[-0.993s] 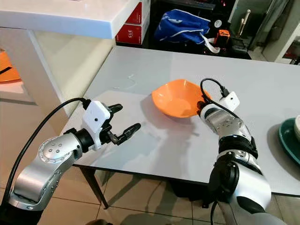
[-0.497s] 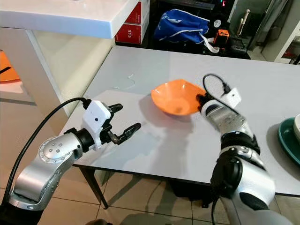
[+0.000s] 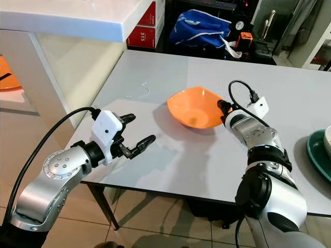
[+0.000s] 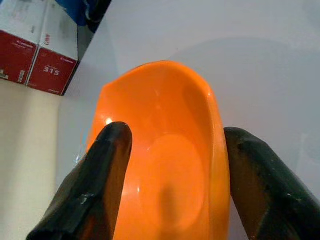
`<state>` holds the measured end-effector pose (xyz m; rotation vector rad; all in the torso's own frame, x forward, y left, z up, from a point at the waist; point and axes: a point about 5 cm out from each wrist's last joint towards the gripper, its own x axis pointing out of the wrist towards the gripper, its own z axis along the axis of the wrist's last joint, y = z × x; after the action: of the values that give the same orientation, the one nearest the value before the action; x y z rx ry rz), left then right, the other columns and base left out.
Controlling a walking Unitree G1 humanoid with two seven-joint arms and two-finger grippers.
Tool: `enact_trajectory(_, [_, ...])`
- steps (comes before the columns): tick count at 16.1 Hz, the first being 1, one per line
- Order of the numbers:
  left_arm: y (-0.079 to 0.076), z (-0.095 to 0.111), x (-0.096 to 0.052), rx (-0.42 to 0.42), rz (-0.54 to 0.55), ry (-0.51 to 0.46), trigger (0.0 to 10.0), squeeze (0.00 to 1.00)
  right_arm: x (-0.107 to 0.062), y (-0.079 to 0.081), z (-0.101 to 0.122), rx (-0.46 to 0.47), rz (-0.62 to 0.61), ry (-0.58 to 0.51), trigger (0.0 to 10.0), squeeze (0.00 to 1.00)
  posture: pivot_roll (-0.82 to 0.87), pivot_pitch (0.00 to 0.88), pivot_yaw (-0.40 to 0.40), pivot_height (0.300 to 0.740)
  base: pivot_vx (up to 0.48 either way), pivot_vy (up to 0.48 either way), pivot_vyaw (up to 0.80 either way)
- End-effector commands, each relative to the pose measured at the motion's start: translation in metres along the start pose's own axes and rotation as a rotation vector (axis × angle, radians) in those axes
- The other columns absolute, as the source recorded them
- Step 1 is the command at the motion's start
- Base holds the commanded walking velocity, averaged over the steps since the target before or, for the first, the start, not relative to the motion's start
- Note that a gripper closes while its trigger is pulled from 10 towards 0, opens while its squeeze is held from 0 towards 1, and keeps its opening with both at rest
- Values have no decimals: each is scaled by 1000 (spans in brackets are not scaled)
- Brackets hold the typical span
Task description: Setting the table
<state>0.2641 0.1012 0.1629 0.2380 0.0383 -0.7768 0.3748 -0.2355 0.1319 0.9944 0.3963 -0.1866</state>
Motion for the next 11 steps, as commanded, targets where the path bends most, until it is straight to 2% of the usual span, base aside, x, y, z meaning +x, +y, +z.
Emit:
enact_trajectory(1, [2, 1, 0, 30, 27, 4, 10000, 0, -5, 1, 14, 11, 23, -42, 10000, 0, 51, 0, -42, 740, 0, 0, 0])
enact_trajectory(3, [8, -2, 1, 54, 83, 24, 10000, 0, -8, -3, 17, -28, 0, -67, 10000, 0, 46, 0, -39, 740, 0, 0, 0])
enact_trajectory(5, [16, -4, 2, 73, 143, 40, 10000, 0, -11, -16, 21, -92, -54, -124, 10000, 0, 45, 0, -39, 740, 0, 0, 0])
enact_trajectory(6, [16, -4, 3, 69, 148, 36, 10000, 0, -12, -16, 23, -80, -38, -146, 10000, 0, 49, 0, -40, 740, 0, 0, 0])
enact_trajectory(8, [23, 2, 1, 49, 197, -8, 10000, 0, -17, -7, 28, -44, 62, -182, 10000, 0, 49, 0, -41, 740, 0, 0, 0])
enact_trajectory(10, [30, 8, 0, 55, 262, -49, 10000, 0, -20, -1, 31, -25, 110, -205, 10000, 0, 51, 0, -41, 740, 0, 0, 0])
enact_trajectory(11, [35, 13, -1, 44, 306, -81, 10000, 0, -27, 4, 36, -74, 146, -248, 10000, 0, 58, 0, -49, 740, 0, 0, 0])
